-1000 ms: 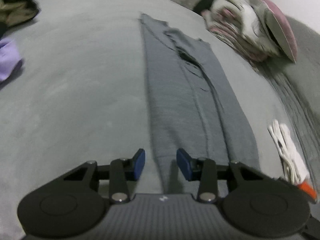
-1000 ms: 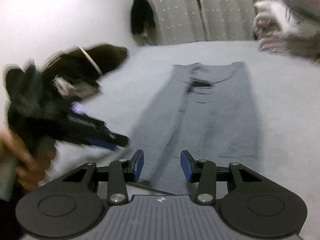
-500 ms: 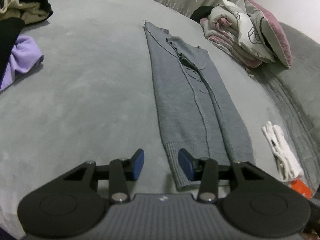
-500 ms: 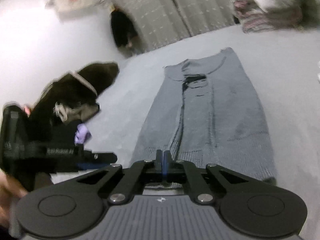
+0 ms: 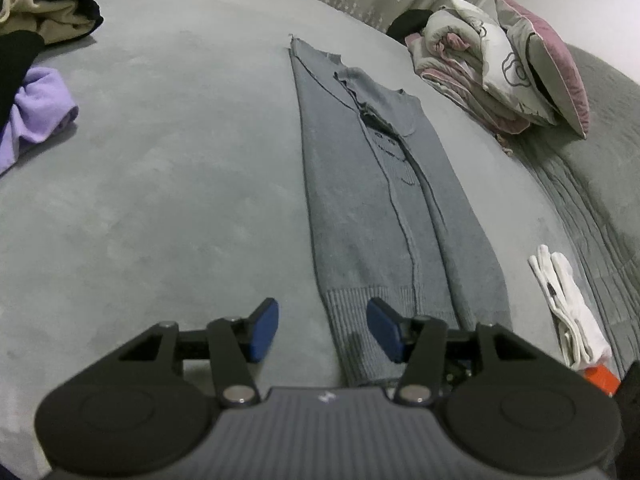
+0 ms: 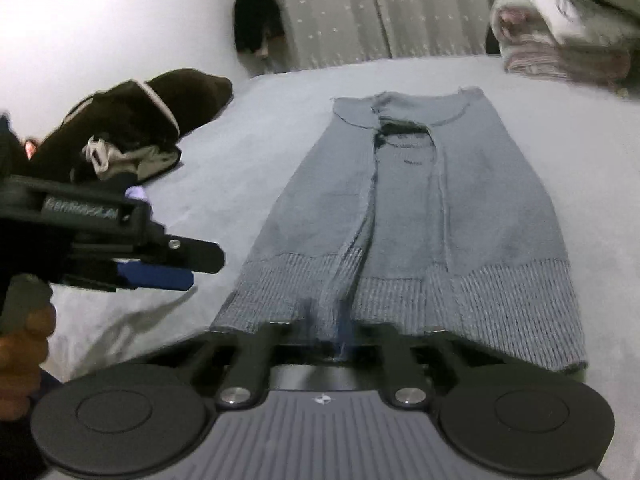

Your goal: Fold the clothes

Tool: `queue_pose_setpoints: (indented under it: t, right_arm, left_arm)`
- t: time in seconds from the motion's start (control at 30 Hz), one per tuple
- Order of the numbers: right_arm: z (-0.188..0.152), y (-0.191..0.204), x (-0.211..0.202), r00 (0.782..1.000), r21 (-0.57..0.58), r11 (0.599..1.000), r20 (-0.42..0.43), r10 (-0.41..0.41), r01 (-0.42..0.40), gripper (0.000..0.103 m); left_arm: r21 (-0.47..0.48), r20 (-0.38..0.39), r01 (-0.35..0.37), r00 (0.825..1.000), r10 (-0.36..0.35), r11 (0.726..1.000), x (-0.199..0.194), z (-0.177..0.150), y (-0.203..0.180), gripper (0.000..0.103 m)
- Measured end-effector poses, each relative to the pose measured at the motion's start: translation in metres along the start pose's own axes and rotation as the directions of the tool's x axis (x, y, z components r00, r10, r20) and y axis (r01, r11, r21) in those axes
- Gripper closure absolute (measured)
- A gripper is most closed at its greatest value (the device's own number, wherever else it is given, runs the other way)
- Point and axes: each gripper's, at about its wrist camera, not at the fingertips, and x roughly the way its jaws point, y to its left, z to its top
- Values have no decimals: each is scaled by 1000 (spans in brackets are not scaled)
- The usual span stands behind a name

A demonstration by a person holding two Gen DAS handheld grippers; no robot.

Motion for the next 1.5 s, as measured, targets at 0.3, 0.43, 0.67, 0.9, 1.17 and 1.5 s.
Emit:
queue_pose_setpoints:
  t: [0.3,0.43,0.67,0.9,1.17,1.5]
  right_arm:
    - [4,-37,-29,998,228,972,19,52,-55,95]
    - [-2,-43,-16,997,270,962,-51,49,-34,95]
    - [2,-36,-23,998,235,970,12,66,-67,94]
    - [6,-43,-24,1000,242,970,15,22,-25,90]
    - [22,-36,-13,999,135,991,45,17,-23,90]
    - [63,-20,65,996,-108,994,-83,-24,15,99]
  left_arm:
    - [25,-14,21,1000,-21,999,3,-4,-9,52]
    - [31,-23,15,1000,-14,999,7,-6,-12,52]
    - [23,1,30,1000,-30,999,20,-7,-20,41]
    - [89,34,-26,999,23,996,37,-16,-38,82]
    - [121,22,-115,993,113,986,31,-22,-43,96]
    - [135,8,-160,987,160,978,21,-27,-41,97]
